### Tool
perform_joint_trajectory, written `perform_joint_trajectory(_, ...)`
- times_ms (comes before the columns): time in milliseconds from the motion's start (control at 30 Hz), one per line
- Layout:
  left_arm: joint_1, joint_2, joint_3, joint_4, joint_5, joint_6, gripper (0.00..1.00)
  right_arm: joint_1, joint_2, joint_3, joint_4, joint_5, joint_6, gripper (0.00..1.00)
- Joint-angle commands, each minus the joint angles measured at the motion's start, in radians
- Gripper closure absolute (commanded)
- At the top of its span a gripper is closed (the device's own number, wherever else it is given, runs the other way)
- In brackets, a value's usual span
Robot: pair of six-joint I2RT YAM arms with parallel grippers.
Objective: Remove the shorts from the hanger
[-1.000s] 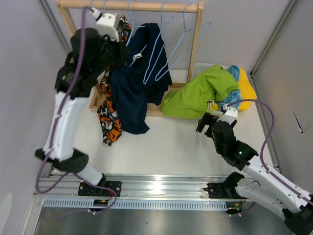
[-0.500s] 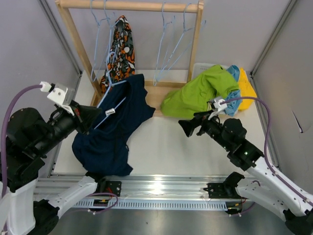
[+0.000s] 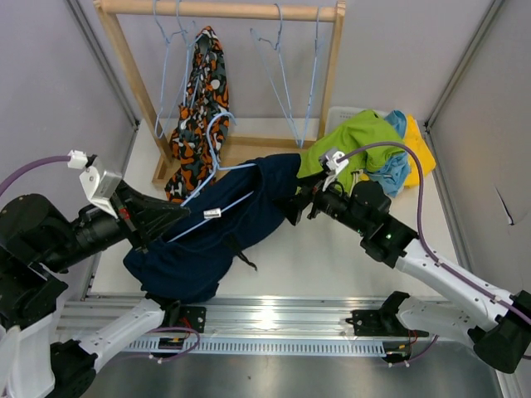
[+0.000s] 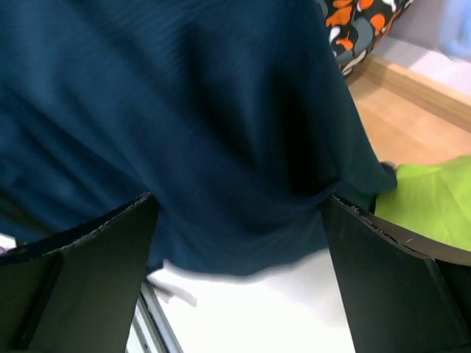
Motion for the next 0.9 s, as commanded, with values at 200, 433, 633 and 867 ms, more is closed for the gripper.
perform_joint_trajectory(200, -0.024, -0.054, -0.013, 0.140, 0.114, -0.052, 1.00, 0.006, 0.095, 0.052, 0.220, 0.004, -0.043, 0.37)
perform_joint_trajectory(433, -0.060, -0.059, -0.025, 0.094, 0.019, -0.023, 1.00, -0.004, 0.076, 0.049, 0.252, 0.045, -0.070, 1.00)
perform_joint_trajectory(633, -0.104, -0.056, -0.044, 0.037, -0.062, -0.005, 1.00, -0.278, -0.020, 0.040, 0.202, -0.013, 0.014, 1.00)
perform_joint_trajectory(867, -0.121, -0.045, -0.045, 0.016, -0.107, 0.009, 1.00, -0.687, -0.075, 0.015, 0.200, -0.177, 0.135, 1.00)
